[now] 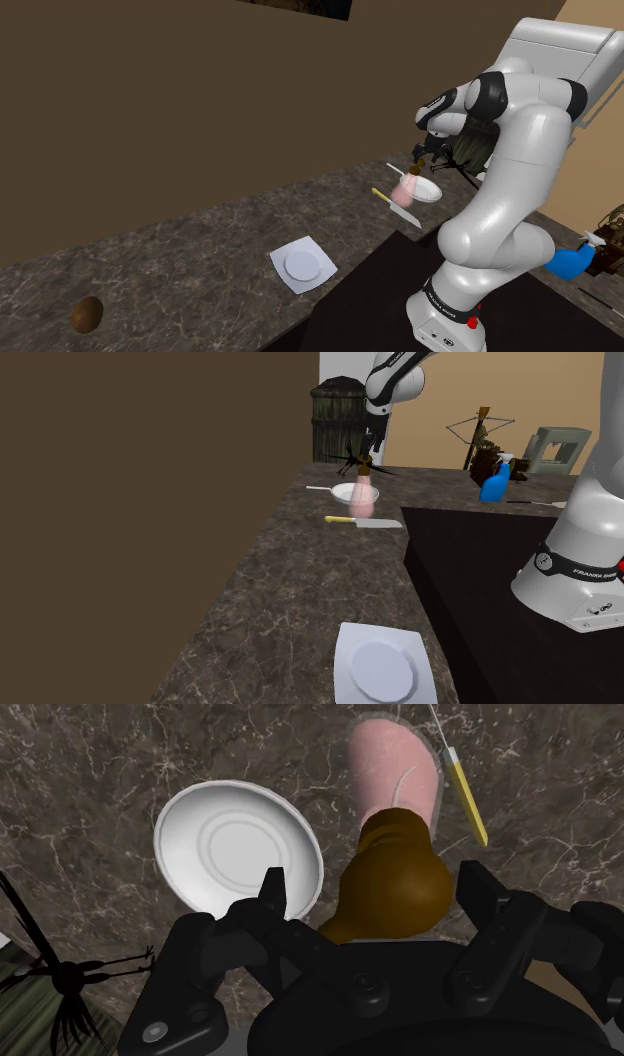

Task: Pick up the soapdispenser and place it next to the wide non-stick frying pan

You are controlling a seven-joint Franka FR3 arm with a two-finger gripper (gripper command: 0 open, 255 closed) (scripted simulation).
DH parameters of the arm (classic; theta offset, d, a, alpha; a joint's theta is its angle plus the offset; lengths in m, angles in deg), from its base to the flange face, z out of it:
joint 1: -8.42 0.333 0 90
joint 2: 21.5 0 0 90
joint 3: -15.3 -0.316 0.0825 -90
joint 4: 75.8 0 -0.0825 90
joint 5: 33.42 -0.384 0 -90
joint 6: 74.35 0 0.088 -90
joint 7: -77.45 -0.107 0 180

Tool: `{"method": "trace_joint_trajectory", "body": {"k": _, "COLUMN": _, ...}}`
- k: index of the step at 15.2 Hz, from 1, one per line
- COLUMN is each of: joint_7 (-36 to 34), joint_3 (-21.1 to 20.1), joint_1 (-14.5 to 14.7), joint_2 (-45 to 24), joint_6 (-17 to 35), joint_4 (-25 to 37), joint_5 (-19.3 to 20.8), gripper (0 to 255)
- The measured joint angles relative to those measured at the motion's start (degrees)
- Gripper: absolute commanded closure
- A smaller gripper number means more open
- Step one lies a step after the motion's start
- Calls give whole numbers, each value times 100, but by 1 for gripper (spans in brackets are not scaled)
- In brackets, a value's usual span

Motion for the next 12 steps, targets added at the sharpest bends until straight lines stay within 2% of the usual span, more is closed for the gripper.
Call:
{"method": "trace_joint_trajectory", "body": {"k": 6, "joint_7": -112, "joint_3": 64, "joint_1": 88, "joint_2": 390, "joint_6": -527, "joint_4": 163, "joint_5": 177, "gripper": 0}}
{"method": "trace_joint_trajectory", "body": {"k": 12, "joint_7": -144, "joint_3": 74, "joint_1": 113, "joint_2": 491, "joint_6": -566, "joint_4": 99, "joint_5": 223, "gripper": 0}}
